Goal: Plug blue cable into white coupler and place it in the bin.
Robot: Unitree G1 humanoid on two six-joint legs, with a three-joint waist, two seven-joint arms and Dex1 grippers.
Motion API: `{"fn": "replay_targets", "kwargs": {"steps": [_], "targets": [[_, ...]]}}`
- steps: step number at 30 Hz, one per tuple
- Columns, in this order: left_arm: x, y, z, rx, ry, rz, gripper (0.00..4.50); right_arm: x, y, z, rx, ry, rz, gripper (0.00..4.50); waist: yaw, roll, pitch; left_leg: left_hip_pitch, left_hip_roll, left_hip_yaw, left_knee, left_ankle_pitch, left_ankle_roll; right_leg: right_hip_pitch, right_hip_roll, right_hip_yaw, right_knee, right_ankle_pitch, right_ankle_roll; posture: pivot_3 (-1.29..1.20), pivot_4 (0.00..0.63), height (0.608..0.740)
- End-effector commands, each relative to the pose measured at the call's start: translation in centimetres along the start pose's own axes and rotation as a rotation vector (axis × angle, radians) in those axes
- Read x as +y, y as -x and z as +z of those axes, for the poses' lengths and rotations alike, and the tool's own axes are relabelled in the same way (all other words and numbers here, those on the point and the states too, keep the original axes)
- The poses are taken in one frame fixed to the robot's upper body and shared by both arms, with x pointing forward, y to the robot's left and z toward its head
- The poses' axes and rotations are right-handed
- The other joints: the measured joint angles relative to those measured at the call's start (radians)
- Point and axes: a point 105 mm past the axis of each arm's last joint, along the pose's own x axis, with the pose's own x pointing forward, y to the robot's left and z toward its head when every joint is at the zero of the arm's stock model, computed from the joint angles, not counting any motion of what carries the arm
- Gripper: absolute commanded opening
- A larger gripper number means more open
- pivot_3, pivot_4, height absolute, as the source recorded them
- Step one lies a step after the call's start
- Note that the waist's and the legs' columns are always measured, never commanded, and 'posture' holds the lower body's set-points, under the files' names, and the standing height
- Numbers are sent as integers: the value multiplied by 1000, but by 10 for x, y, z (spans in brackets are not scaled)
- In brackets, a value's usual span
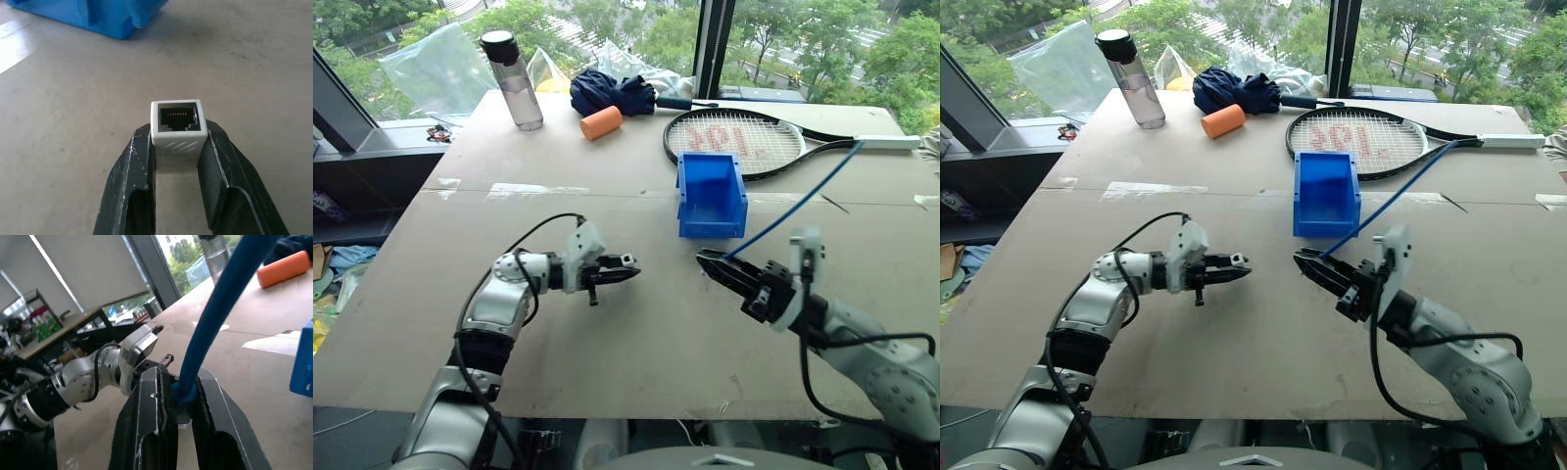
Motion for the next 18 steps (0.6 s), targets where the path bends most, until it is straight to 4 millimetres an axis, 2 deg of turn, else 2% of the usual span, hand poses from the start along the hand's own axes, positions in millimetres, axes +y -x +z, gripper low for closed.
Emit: {"fn": "replay_targets", "kwargs": {"steps": [1, 6, 9, 13, 18], "targets": [[-12, -19, 14, 0, -60, -140, 564, -7, -14, -10, 100, 99, 82, 0, 0, 0, 0, 0, 0, 0, 0, 0, 0, 0, 0, 0, 0, 0, 0, 0, 150, 740], [-12, -31, 14, 53, -107, -221, 564, -19, -33, -18, 176, 176, 162, 0, -2, 0, 0, -2, 0, -2, 0, 0, 0, -1, 3, 0, 0, 1, 2, 0, 150, 740], [-9, -32, 12, 107, -141, -271, 564, -29, -42, -25, 234, 234, 206, 0, -3, 0, 0, -2, 1, -2, 0, 0, 0, -2, 4, 0, 0, 1, 2, 0, 150, 740], [-7, -32, 9, 133, -159, -288, 564, -31, -49, -27, 251, 256, 248, 0, -3, 0, 0, -3, 1, -2, 0, 0, 0, -2, 4, 0, 1, 2, 3, 0, 150, 740], [-5, -33, 10, 132, -159, -283, 564, -36, -51, -45, 340, 285, 282, 0, -2, 0, 0, -7, 1, -3, 2, 0, 0, -5, 4, 0, 1, 2, 4, 0, 150, 740]]}}
